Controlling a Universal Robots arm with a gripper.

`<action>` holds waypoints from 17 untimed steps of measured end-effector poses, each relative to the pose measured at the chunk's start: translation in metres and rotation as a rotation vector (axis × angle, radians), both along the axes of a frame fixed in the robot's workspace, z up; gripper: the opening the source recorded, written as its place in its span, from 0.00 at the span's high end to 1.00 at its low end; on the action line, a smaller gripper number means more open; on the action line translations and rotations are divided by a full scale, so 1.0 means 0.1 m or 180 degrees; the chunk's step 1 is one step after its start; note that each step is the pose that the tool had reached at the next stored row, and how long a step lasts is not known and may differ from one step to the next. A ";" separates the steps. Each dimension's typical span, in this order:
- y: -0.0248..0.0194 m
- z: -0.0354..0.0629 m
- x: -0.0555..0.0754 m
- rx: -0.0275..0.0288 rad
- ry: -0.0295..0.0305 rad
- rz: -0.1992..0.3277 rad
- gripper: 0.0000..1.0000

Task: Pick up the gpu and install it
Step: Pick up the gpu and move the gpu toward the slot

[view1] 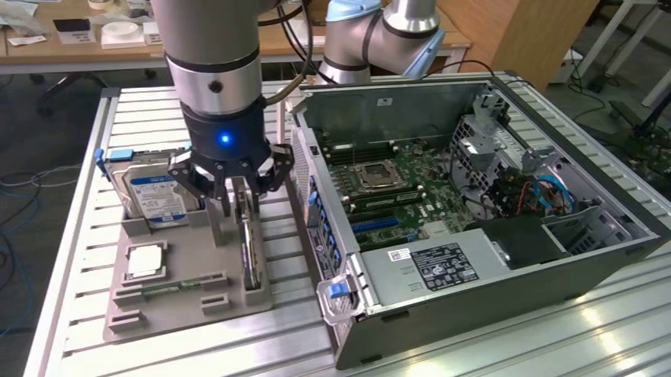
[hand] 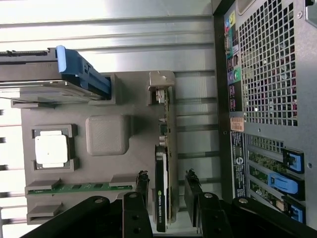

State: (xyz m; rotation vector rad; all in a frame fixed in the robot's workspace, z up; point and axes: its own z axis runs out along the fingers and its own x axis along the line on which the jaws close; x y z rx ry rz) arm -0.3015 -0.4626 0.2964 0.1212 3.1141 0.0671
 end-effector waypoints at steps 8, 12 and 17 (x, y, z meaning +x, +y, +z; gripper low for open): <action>-0.007 -0.078 0.00 0.0000 0.0000 0.0000 0.57; -0.058 -0.081 0.00 0.0000 0.0000 0.0000 0.57; -0.097 -0.116 0.00 0.0000 0.0000 0.0000 0.57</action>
